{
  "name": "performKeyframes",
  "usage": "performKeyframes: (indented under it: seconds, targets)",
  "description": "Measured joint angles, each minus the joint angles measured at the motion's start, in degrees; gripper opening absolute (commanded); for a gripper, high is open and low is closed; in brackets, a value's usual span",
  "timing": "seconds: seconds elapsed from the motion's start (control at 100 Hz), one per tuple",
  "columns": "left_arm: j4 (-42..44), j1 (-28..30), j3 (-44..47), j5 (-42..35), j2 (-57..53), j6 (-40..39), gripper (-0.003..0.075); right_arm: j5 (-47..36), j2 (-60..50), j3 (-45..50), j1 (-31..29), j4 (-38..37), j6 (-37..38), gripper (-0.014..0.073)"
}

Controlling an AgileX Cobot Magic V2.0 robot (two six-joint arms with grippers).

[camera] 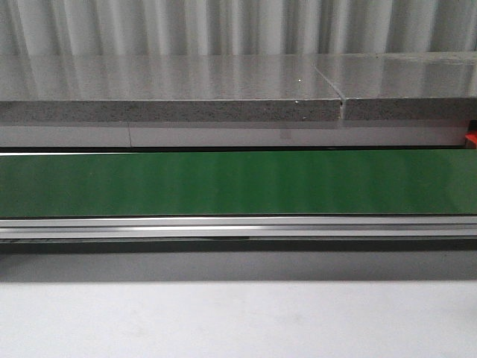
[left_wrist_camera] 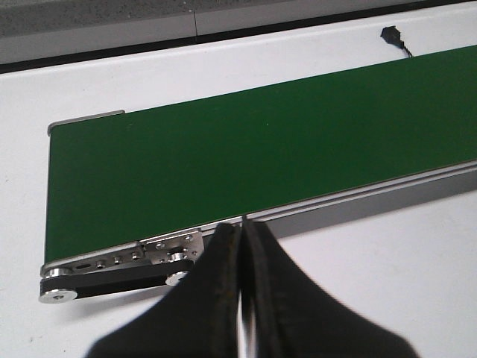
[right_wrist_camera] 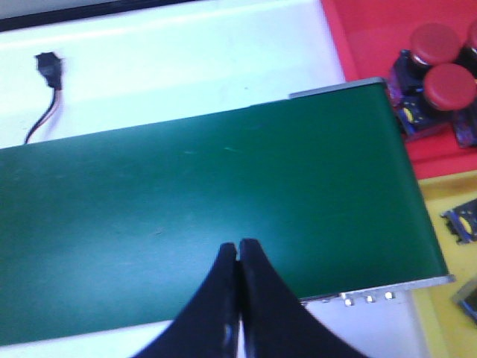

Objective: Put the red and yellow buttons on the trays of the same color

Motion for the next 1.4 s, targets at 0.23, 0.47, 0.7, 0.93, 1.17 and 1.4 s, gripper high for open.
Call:
performKeyframes:
  seconds: [0.23,0.47,0.7,0.93,1.17,1.4]
  targets:
    - [0.0,0.0,0.0,0.0,0.0,0.0,-0.0021,1.1,-2.7,0.0,2.5,-0.8,-0.1,-0.0069]
    - [0.0,0.0,0.0,0.0,0.0,0.0,-0.0021,2.6,-3.0,0.8,2.5,-3.2,-0.1,-0.0069]
    - [0.0,0.0,0.0,0.0,0.0,0.0,-0.0021,1.6,-6.3,5.3,3.2,-3.7,-1.9,-0.0069]
    - [0.0,0.0,0.0,0.0,0.0,0.0,-0.0021,-5.3,-12.5,10.3,3.2,-4.9,-2.5,-0.0069]
    - [0.0,0.0,0.0,0.0,0.0,0.0,-0.0021,-6.7,-22.7,16.4,3.2,-5.3,-2.5,-0.0069]
    - [0.0,0.0,0.0,0.0,0.0,0.0,-0.0021,-6.7,-33.2,21.9,3.2,-5.7,-2.5,-0.0069]
